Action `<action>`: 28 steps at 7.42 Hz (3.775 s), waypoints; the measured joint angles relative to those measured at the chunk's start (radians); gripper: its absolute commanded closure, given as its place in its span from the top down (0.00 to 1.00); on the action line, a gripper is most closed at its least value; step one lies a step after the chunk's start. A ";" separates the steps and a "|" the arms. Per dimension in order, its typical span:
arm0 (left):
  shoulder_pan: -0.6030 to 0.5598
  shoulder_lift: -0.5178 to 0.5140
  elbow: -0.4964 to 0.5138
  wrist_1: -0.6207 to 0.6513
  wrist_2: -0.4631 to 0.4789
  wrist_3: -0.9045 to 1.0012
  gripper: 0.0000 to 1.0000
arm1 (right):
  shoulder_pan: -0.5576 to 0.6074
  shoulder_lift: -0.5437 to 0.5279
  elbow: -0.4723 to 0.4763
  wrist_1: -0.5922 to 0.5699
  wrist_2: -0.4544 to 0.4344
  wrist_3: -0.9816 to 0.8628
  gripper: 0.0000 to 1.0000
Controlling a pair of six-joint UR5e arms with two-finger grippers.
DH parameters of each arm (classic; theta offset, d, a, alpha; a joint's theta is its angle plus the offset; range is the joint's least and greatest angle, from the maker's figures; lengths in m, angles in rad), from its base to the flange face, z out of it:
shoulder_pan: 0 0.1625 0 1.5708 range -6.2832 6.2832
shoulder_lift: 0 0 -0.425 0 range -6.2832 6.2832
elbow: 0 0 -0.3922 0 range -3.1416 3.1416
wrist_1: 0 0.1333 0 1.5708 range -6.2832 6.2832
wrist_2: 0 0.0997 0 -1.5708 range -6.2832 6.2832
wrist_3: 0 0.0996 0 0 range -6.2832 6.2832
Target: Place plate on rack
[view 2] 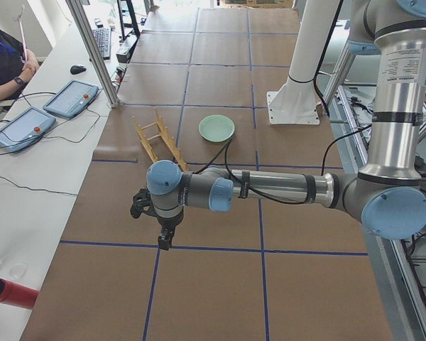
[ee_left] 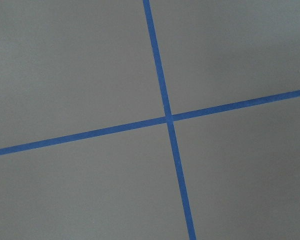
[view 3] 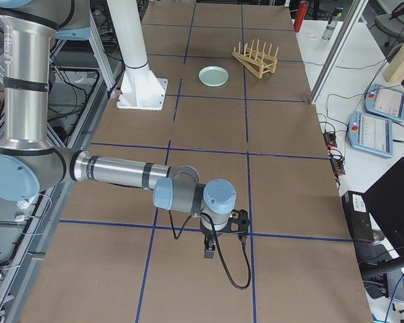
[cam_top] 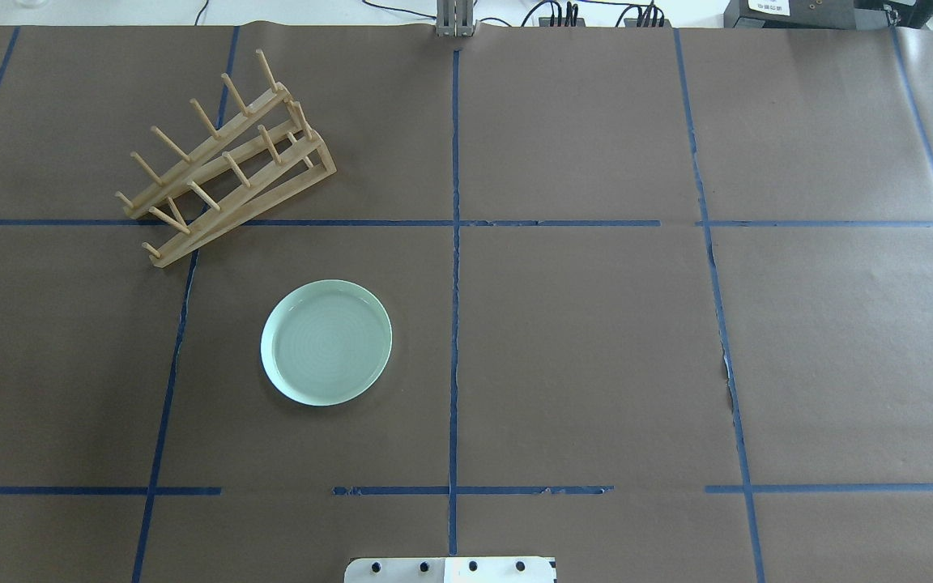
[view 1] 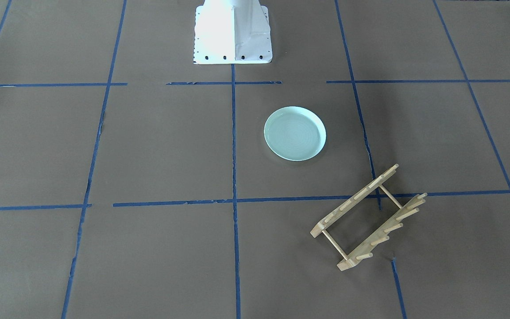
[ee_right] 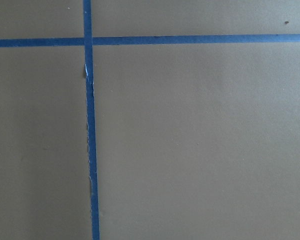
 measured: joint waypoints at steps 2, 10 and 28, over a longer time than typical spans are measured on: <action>0.001 -0.006 0.001 -0.003 -0.005 -0.004 1.00 | -0.001 0.000 0.000 0.000 0.000 0.000 1.00; 0.196 -0.083 -0.231 -0.065 0.030 -0.467 1.00 | 0.000 0.000 0.001 0.000 0.000 0.000 1.00; 0.997 -0.795 0.187 0.180 0.321 -1.520 0.15 | 0.000 0.000 0.002 0.000 0.000 0.000 1.00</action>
